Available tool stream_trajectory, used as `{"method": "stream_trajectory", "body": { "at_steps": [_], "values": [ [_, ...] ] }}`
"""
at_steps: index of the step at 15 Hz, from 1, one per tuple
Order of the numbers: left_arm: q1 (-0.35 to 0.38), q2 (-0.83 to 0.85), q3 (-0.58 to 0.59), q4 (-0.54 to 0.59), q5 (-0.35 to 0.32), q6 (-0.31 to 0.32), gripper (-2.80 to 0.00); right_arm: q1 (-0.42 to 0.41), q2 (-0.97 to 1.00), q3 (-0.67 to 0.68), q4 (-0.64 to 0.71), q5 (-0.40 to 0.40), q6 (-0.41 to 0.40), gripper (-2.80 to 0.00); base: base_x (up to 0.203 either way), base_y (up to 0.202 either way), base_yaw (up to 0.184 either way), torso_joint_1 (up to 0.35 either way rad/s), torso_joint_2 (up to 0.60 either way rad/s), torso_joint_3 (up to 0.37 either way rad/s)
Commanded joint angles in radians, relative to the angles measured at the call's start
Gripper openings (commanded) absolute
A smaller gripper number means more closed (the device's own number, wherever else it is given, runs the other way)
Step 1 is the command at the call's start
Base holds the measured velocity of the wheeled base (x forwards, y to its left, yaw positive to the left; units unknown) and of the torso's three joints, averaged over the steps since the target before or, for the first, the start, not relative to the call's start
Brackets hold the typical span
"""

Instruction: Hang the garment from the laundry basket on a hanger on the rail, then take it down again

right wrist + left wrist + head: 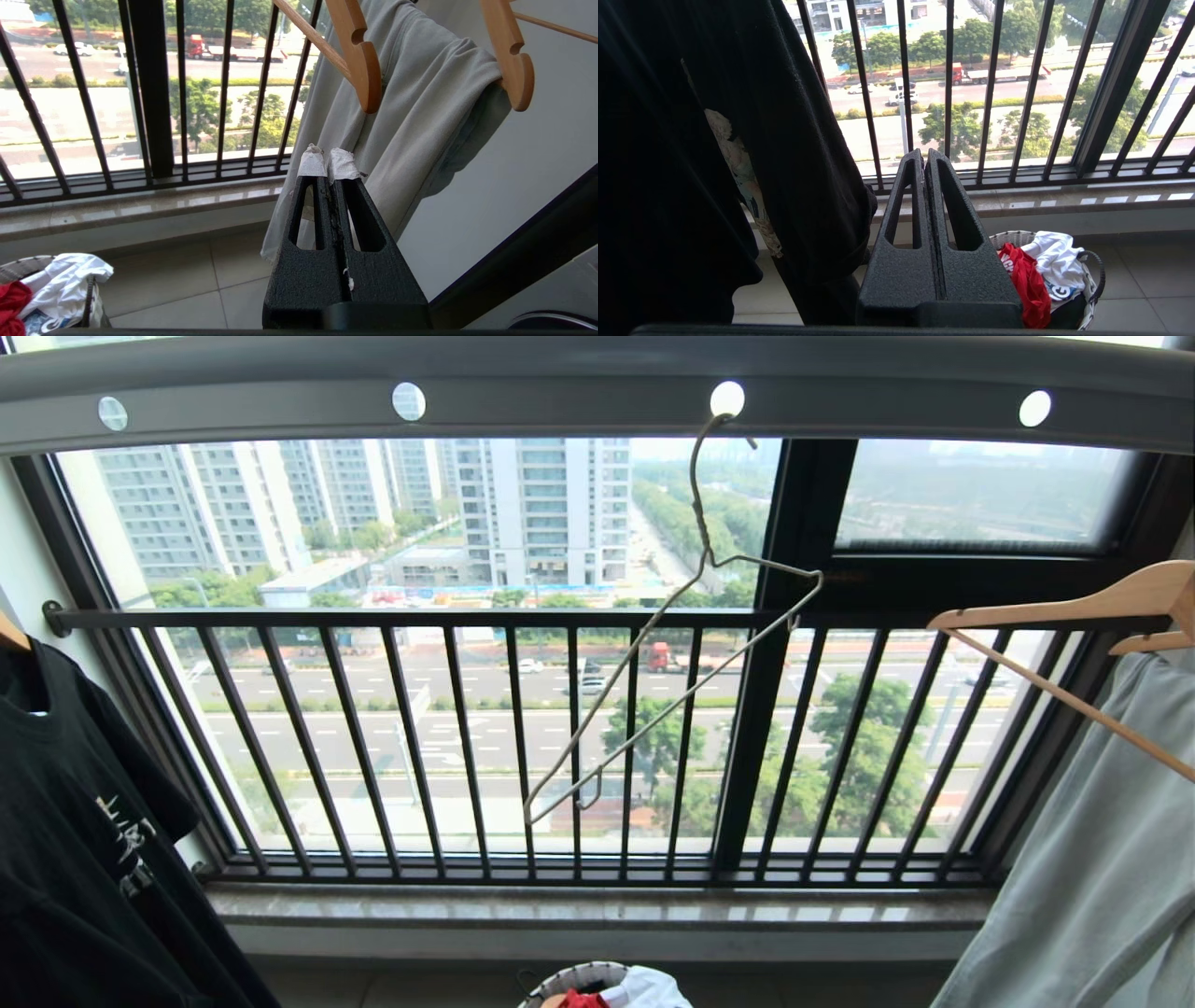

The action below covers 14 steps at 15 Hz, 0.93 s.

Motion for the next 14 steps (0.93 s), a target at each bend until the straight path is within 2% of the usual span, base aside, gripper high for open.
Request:
{"method": "stream_trajectory", "body": {
  "at_steps": [1,4,6,7,11,14],
  "values": [
    [0.0,0.0,0.001,0.0,-0.007,0.002,-2.8,0.009,-0.167,0.089,-0.001,0.123,0.005,-2.8,0.0,0.0,0.0,0.0,0.0,0.0],
    [0.0,-0.001,0.001,-0.002,-0.002,-0.007,-2.8,0.014,-0.187,0.278,-0.08,0.277,0.074,-2.8,0.0,0.0,0.0,0.0,0.0,0.0],
    [0.0,-0.001,0.001,-0.003,0.001,-0.032,-2.8,0.015,-0.185,0.399,-0.287,0.345,0.084,-2.8,0.0,0.0,0.0,0.0,0.0,0.0],
    [0.0,-0.001,0.001,-0.003,0.001,-0.033,-2.8,0.015,-0.184,0.434,-0.332,0.401,0.085,-2.8,0.0,0.0,0.0,0.0,0.0,0.0],
    [0.0,-0.001,0.002,-0.003,0.001,-0.033,-2.8,0.021,-0.184,0.428,-0.31,0.413,0.08,-2.8,0.0,0.0,0.0,0.0,0.0,0.0],
    [0.0,-0.001,0.001,-0.003,0.001,-0.033,-2.8,0.021,-0.184,0.431,-0.322,0.408,0.109,-2.8,0.0,0.0,0.0,0.0,0.0,0.0]
  ]
}}
